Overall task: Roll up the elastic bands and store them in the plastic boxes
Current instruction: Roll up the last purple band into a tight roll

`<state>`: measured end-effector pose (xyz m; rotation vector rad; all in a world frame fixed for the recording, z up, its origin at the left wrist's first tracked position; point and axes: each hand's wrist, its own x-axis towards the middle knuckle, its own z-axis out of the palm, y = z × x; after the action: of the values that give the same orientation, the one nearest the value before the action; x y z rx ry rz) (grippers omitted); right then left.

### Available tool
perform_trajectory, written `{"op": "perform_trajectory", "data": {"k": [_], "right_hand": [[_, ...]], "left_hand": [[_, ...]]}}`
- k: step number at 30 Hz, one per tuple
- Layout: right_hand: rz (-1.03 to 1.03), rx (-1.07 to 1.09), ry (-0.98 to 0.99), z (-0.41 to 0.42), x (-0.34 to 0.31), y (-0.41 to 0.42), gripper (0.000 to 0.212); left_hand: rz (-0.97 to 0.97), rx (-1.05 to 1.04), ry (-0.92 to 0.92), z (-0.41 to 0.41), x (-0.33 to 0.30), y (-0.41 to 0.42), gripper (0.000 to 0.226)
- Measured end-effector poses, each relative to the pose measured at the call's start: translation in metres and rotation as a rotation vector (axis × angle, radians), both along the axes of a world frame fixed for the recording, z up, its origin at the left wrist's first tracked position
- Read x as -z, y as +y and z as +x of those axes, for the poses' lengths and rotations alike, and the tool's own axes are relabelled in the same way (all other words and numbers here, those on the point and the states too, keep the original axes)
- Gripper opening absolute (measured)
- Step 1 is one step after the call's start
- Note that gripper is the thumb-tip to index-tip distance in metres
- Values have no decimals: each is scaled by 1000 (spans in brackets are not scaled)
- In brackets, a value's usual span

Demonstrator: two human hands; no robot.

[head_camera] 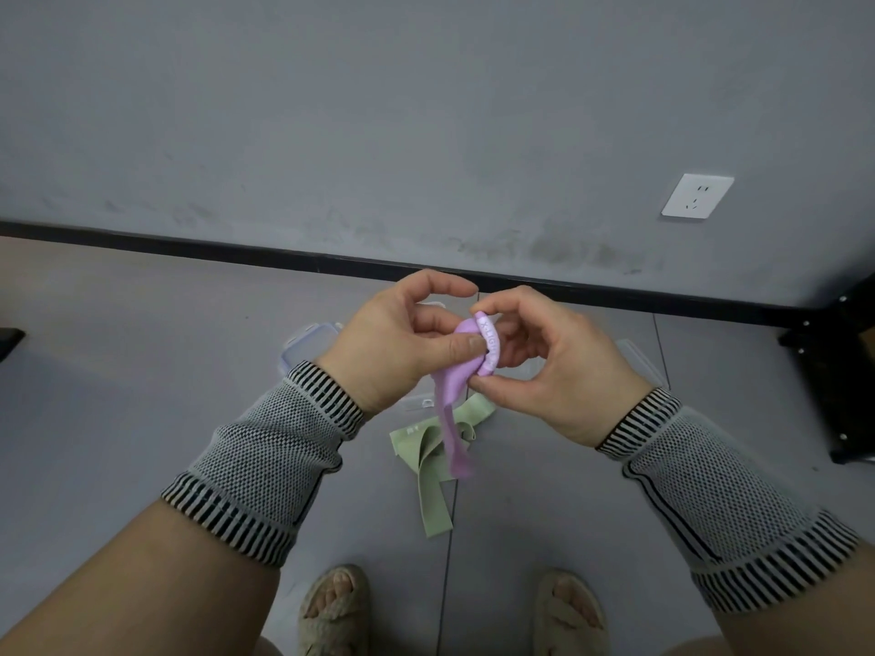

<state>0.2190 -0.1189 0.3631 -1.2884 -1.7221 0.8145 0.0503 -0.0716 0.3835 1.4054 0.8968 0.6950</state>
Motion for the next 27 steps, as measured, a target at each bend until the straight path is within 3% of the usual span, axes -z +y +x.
{"op": "perform_trajectory", "data": {"k": [6, 11, 14, 17, 20, 27], "right_hand": [[-33, -13, -8, 2, -3, -1, 46], [-58, -20, -44, 0, -3, -2, 54], [-161, 38, 237, -2, -2, -1, 56], [-199, 166, 439, -5, -2, 1, 35], [-176, 269, 565, -8, -2, 3, 23], [-211, 319, 666, -7, -2, 5, 17]], "left_hand": [[-82, -7, -45, 1, 1, 1, 48], [-93, -48, -46, 3, 4, 3, 41], [-122, -177, -156, 4, 5, 6, 38], [-130, -253, -235, 6, 7, 7, 28], [-116, -265, -226, 8, 7, 5, 13], [-32, -293, -213, 12, 9, 3, 15]]}}
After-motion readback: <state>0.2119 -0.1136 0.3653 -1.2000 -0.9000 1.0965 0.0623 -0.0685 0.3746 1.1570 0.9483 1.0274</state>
